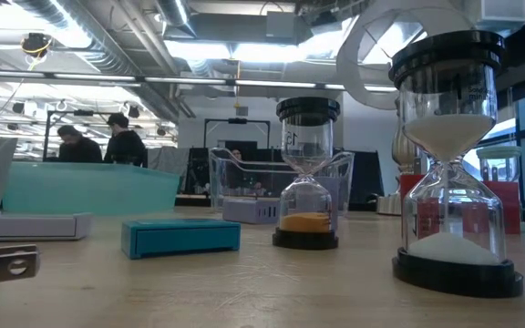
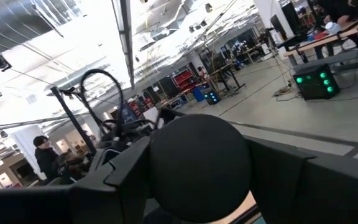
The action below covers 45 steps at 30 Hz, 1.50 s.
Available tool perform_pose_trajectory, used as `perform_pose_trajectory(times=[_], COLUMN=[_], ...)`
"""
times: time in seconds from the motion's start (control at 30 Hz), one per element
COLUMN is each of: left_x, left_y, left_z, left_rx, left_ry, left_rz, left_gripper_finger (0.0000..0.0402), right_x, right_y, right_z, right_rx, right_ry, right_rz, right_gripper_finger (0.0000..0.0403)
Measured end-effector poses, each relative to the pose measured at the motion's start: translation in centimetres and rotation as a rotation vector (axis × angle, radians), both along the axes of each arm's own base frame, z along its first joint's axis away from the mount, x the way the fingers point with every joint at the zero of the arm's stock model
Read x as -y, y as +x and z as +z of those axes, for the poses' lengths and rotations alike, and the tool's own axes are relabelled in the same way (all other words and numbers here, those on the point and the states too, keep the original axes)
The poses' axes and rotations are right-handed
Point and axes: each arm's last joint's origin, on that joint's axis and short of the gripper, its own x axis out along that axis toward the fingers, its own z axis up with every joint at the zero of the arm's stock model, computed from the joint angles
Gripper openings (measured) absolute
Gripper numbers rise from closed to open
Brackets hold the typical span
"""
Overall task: Pick & Place Office items
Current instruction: Put the blue hourglass into the green bin
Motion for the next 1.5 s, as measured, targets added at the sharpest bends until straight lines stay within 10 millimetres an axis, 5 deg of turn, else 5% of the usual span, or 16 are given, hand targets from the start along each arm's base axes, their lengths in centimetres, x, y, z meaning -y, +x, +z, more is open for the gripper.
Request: perform_pose_trajectory(times=[0.43,0.6,1.23,1.5], left_x=[0.0,0.0,1.1,0.8], left_y=[0.0,0.0,-0.2,-0.1], left_z=[0.0,0.0,-0.2,-0.2], left_rx=[0.0,-0.002,-0.036,-0.014], left_ry=[-0.007,-0.003,-0.06,-0.097], left_rz=[-0.005,-0.002,0.023,0.055], left_gripper_finger=[0.0048,0.0038,0.0253,0.0292], right_x=[0.0,0.0,-0.1,-0.1], right_y=[0.0,0.0,0.0,0.0], right_z=[-0.1,-0.2,0.0,0.1], right_rx=[-0.014,-0.018,0.001,0.006], right_ry=[0.003,0.003,0.006,0.012], right_rz=[-0.004,0.001,0.012,0.013], right_gripper_finger=[0.0218,0.0218,0.0217,0.0217])
